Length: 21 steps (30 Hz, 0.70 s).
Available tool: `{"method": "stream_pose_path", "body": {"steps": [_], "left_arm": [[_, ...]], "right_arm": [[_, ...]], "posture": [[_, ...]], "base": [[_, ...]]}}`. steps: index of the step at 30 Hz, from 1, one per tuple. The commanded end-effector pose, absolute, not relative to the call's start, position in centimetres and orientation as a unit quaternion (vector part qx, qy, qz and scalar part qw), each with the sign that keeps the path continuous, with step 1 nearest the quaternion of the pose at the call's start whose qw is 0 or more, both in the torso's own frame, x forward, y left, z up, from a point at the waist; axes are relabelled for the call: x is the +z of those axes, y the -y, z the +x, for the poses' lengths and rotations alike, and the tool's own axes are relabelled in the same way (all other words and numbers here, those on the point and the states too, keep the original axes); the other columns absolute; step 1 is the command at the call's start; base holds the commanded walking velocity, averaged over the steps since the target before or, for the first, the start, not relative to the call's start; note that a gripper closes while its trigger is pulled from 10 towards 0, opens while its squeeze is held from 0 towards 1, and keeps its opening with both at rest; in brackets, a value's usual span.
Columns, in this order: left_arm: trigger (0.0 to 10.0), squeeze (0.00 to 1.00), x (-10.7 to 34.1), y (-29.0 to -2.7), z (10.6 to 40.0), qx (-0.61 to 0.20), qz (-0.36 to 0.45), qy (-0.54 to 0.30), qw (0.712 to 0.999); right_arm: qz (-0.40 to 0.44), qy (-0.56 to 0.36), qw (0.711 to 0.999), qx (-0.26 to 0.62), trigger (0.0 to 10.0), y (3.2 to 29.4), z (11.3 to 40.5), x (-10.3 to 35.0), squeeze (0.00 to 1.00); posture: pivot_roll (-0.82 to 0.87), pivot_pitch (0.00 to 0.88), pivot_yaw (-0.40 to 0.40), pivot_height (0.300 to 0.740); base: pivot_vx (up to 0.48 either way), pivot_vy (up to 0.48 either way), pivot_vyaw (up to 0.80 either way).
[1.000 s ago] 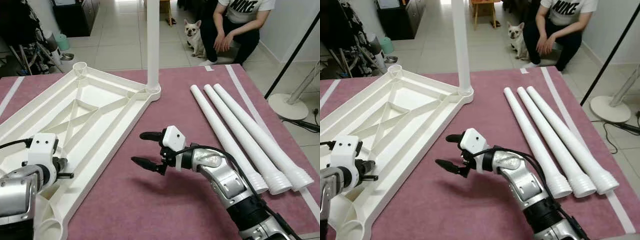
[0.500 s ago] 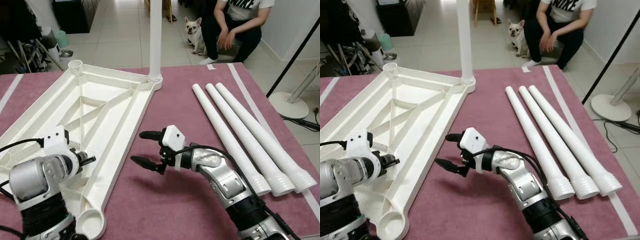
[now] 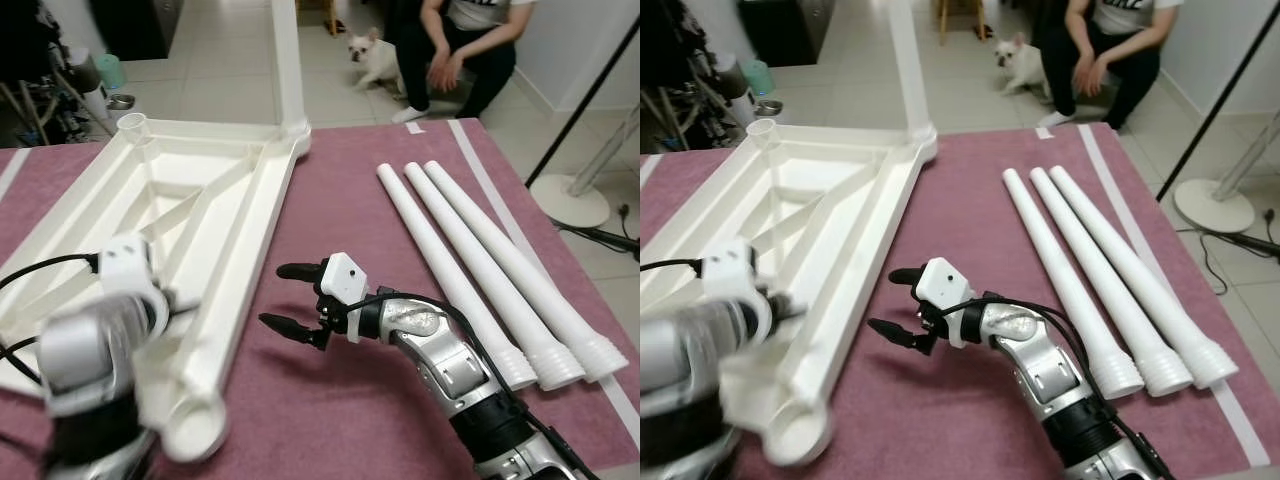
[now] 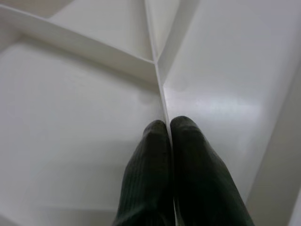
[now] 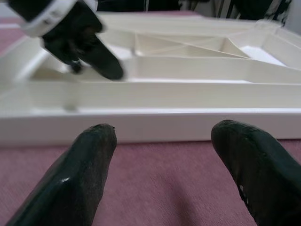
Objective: Building children table
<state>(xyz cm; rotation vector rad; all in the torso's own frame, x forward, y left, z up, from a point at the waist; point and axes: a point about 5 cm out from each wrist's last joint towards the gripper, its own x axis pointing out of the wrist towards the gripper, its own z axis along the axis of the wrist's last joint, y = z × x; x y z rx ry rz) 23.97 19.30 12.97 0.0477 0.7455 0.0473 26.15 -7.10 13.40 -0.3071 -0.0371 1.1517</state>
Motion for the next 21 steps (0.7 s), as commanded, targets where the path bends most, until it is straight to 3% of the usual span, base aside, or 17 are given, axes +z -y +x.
{"method": "stream_pose_path", "body": {"steps": [1,9,10,15,18,19,20,21], "left_arm": [[10.0,0.0,13.3,-17.8,24.3,-0.034,0.047,-0.342,0.938],[10.0,0.0,10.6,-17.2,23.2,-0.05,0.097,-0.38,0.918],[10.0,1.0,10.5,-17.1,23.2,-0.064,0.104,-0.376,0.919],[10.0,1.0,10.6,-16.9,22.8,-0.106,0.121,-0.361,0.918],[10.0,1.0,11.8,-16.7,23.0,-0.159,0.132,-0.309,0.928],[10.0,0.84,12.9,-16.6,23.2,-0.189,0.127,-0.272,0.935],[10.0,0.84,12.9,-16.6,23.2,-0.189,0.127,-0.272,0.935],[10.0,0.0,14.1,-16.5,23.4,-0.213,0.123,-0.239,0.939]], "right_arm": [[-0.141,0.023,0.825,0.546,10.0,6.7,26.1,13.5,0.0],[-0.143,0.024,0.825,0.546,10.0,6.7,26.2,13.5,0.0],[-0.143,0.024,0.825,0.546,10.0,6.7,26.3,13.5,0.0],[-0.145,0.025,0.825,0.545,10.0,6.7,26.3,13.6,0.0],[-0.146,0.025,0.826,0.544,10.0,6.7,26.4,13.6,0.0],[-0.146,0.024,0.826,0.544,10.0,6.8,26.4,13.6,0.0],[-0.146,0.024,0.826,0.544,10.0,6.8,26.4,13.6,0.0],[-0.146,0.024,0.826,0.544,10.0,6.8,26.4,13.6,0.0]], "posture": [[0.09,0.0,0.072,0.74],[0.08,0.0,0.073,0.74],[0.08,0.0,0.071,0.74],[0.08,0.0,0.07,0.74],[0.08,0.0,0.071,0.74],[0.08,0.0,0.07,0.74],[0.08,0.0,0.07,0.74],[0.08,0.0,0.07,0.74]], "base": [[0.0,0.0,0.0],[0.0,0.0,0.0],[0.0,0.0,0.0],[0.0,0.0,0.0],[0.0,0.0,0.0],[0.0,0.0,0.0],[0.0,0.0,0.0],[0.0,0.0,0.0]]}}
